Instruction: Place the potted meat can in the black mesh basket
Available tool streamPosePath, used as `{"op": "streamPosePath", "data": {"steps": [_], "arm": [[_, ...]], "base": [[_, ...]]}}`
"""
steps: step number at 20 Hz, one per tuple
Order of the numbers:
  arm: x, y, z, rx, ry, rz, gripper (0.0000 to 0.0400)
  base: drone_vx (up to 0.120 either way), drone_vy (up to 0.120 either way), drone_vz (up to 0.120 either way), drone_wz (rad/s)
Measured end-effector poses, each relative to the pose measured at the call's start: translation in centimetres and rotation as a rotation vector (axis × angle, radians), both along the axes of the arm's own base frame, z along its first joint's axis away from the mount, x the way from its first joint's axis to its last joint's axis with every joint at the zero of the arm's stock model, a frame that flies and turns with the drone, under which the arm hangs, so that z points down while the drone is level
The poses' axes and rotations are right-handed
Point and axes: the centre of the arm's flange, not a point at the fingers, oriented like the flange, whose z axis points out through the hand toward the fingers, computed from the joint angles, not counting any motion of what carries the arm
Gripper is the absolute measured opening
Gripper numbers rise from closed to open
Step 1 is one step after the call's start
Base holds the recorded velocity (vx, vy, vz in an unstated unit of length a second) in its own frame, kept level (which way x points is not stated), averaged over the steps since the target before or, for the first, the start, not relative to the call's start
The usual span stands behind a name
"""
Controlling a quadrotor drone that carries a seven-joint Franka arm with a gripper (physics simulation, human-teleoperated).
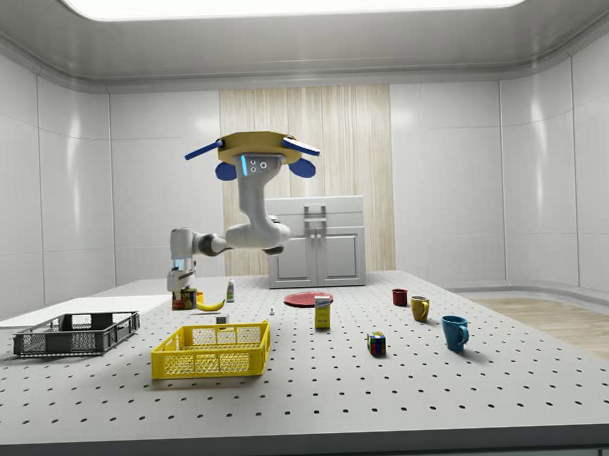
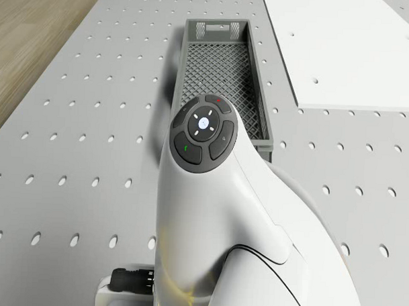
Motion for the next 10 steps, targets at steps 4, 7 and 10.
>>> {"op": "streamPosePath", "data": {"steps": [4,7,10], "arm": [[0.0,0.0,0.0,0.0,0.0,0.0,0.0281],[0.0,0.0,0.0,0.0,0.0,0.0,0.0281],[0.0,0.0,0.0,0.0,0.0,0.0,0.0281]], "base": [[0.12,0.0,0.0,0.0],[0.12,0.04,0.0,0.0],[0.12,0.0,0.0,0.0]]}}
